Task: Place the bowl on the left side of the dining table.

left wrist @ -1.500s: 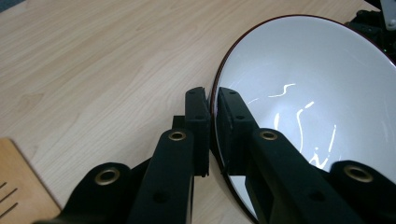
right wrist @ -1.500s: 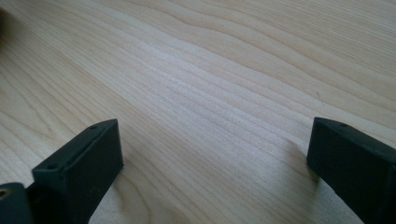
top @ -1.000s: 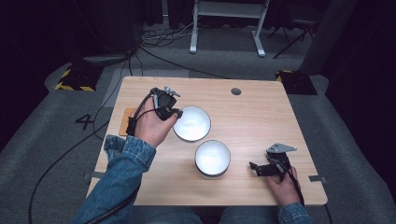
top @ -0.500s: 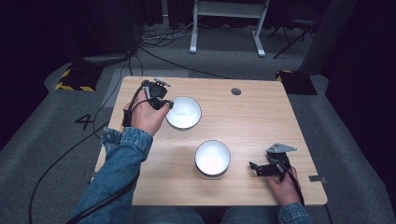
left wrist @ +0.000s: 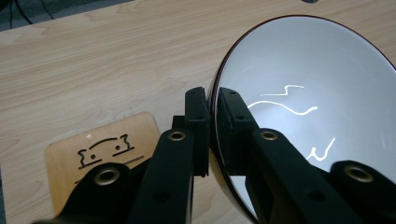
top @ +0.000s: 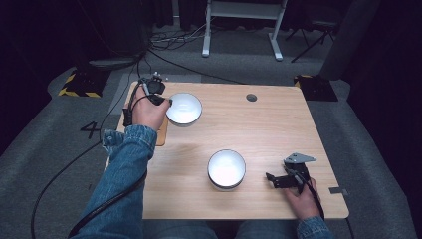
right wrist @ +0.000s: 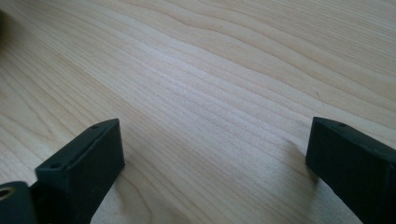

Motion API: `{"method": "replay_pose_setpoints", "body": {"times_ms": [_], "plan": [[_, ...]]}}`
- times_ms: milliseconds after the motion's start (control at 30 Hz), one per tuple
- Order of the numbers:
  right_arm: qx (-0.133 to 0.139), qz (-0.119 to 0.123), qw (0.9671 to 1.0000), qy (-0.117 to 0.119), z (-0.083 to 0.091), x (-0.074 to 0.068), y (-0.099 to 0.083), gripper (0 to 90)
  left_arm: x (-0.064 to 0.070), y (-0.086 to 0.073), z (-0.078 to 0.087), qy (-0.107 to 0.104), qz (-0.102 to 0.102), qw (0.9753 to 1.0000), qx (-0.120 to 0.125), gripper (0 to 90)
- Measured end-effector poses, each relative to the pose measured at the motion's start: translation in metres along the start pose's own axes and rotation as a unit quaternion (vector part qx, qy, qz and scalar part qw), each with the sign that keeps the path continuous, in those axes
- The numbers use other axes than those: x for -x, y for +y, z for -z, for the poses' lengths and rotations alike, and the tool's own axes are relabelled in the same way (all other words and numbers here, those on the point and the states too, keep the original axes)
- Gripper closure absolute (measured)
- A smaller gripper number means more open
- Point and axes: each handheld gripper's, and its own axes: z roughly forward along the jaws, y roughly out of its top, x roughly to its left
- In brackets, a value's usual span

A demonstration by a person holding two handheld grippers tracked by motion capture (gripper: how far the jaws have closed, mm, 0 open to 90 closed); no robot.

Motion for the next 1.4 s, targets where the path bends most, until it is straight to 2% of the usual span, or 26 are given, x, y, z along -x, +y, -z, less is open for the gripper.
{"method": "replay_pose_setpoints", "body": {"times_ms": [67,167,333,467,600,700,867,933,1200,1400], "plan": [[0.000,0.000,1.0000,0.002,0.000,0.000,0.000,4.5,-0.007,-0.002,-0.002,0.005,0.012,0.9999,0.004,83.1],[0.001,-0.001,1.0000,0.003,0.000,0.000,0.000,4.6,-0.012,-0.003,-0.004,0.008,0.016,0.9998,0.004,83.1],[0.003,-0.002,1.0000,0.002,0.000,0.000,0.000,4.9,-0.021,-0.007,-0.008,0.008,0.035,0.9993,0.003,83.1],[0.003,0.004,1.0000,0.002,0.000,0.001,0.000,5.0,-0.025,-0.010,-0.011,0.009,0.040,0.9991,0.002,83.1],[0.003,0.003,1.0000,0.002,0.000,0.001,-0.001,5.0,-0.035,-0.014,-0.014,0.020,0.053,0.9984,0.000,83.1],[0.003,0.002,1.0000,0.002,0.000,0.000,0.000,5.1,-0.040,-0.015,-0.014,0.027,0.048,0.9985,-0.005,83.1],[0.003,0.004,1.0000,0.002,0.000,0.001,-0.001,5.1,-0.050,-0.019,-0.014,0.035,0.060,0.9976,-0.006,83.1],[0.003,0.003,1.0000,0.002,0.000,0.000,0.000,5.1,-0.054,-0.022,-0.016,0.040,0.072,0.9966,0.000,83.1],[0.004,0.005,1.0000,0.001,0.000,0.000,-0.001,5.6,-0.066,-0.029,-0.017,0.059,0.071,0.9956,-0.013,83.0],[0.004,0.005,1.0000,0.001,0.000,0.000,-0.001,5.6,-0.079,-0.034,-0.017,0.068,0.083,0.9941,-0.012,83.0]]}}
